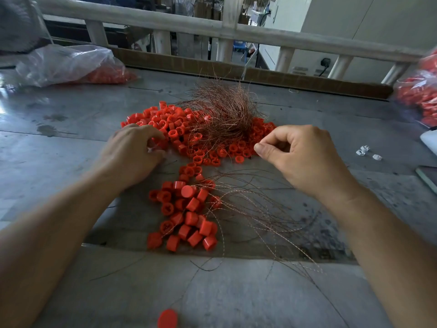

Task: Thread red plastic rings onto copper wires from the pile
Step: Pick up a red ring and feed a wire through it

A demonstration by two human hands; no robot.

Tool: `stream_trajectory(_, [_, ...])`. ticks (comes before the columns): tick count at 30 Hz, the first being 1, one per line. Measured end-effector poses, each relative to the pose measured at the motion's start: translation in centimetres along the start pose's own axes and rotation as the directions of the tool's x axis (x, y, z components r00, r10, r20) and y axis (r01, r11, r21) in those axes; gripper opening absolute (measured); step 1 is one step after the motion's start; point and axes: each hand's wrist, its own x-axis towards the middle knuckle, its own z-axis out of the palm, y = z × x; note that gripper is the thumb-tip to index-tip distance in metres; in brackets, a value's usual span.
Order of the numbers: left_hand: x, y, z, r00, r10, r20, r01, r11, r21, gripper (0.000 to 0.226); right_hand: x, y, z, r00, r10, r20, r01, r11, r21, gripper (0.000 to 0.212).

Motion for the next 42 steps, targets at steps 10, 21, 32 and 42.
stream_trajectory(10, [0.0,0.5,-0.5,0.993,-0.046,-0.109,0.031,0.989,-0.143,0.015,0.4,0.8,0.6,0.994,0.081,0.075,-0.073,0.992,-0.107,0.018])
stream_trajectory(21, [-2.3,2.9,-2.1,0.992,-0.010,-0.122,-0.040,0.917,-0.397,0.013,1.3,2.4,1.9,0.993,0.105,0.061,-0.096,0.985,-0.142,0.006])
stream_trajectory(32, [-2.2,3.3,-2.9,0.987,-0.136,-0.086,0.038,0.718,-0.695,0.024,1.9,1.1,3.3,0.992,-0.076,0.102,0.076,0.997,0.005,0.043])
stream_trajectory(42, [-2.3,3.5,-3.4,0.986,-0.157,0.063,0.128,0.451,-0.883,0.011,2.0,0.9,3.1,0.985,-0.095,-0.141,0.102,0.994,0.046,0.021])
